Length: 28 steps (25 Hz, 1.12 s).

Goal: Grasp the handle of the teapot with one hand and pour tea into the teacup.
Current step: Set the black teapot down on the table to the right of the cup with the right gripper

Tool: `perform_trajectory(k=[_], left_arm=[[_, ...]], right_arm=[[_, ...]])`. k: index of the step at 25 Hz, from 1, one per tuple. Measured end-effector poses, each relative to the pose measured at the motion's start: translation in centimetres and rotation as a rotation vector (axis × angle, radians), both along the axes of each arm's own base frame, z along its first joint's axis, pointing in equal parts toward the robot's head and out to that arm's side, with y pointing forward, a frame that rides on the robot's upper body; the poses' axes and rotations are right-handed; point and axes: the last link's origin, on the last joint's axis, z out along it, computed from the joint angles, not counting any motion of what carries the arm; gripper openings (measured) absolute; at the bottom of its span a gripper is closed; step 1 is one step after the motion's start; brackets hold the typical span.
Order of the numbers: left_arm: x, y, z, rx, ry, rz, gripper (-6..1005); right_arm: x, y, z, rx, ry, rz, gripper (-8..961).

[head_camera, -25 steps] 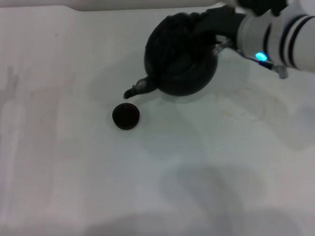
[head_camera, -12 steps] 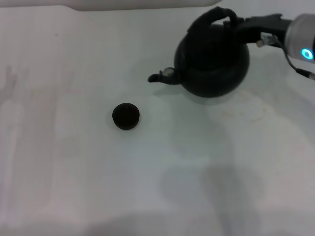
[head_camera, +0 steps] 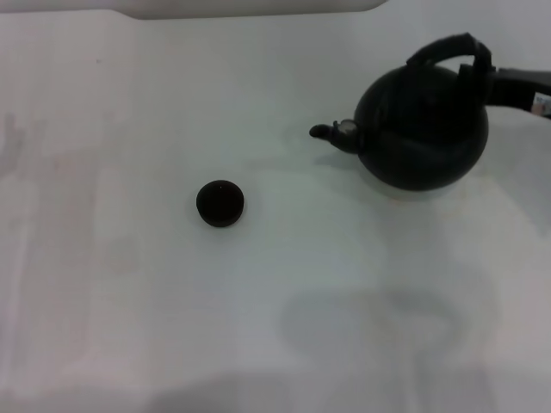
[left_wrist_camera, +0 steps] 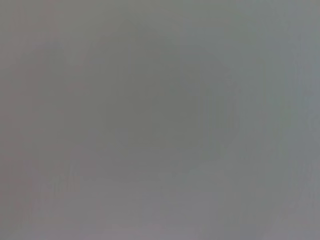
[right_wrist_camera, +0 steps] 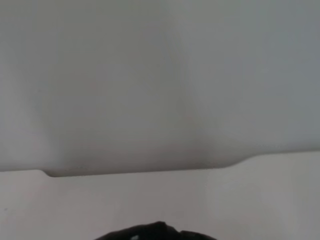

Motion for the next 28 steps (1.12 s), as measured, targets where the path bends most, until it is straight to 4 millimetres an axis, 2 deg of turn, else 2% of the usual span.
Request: perform_trajectory(k=[10,19,28], left_arm=[[0.0,0.2,0.3,0.004,0.007,0.0,861],[0.1,0.5,0.4,0.009,0.016,-0.011,861],[0.2,0.5,0.4,0.01,0.016,-0.013,861]], right_arm=[[1.5,-0.6,-1.4,-0.006,0.057,-0.041,280],[2.7,-1.2,-1.6,-0.011,0.094,-0.058,320],[2.5,-1.0,-1.7,-0.031,0.067,-0.029,361]])
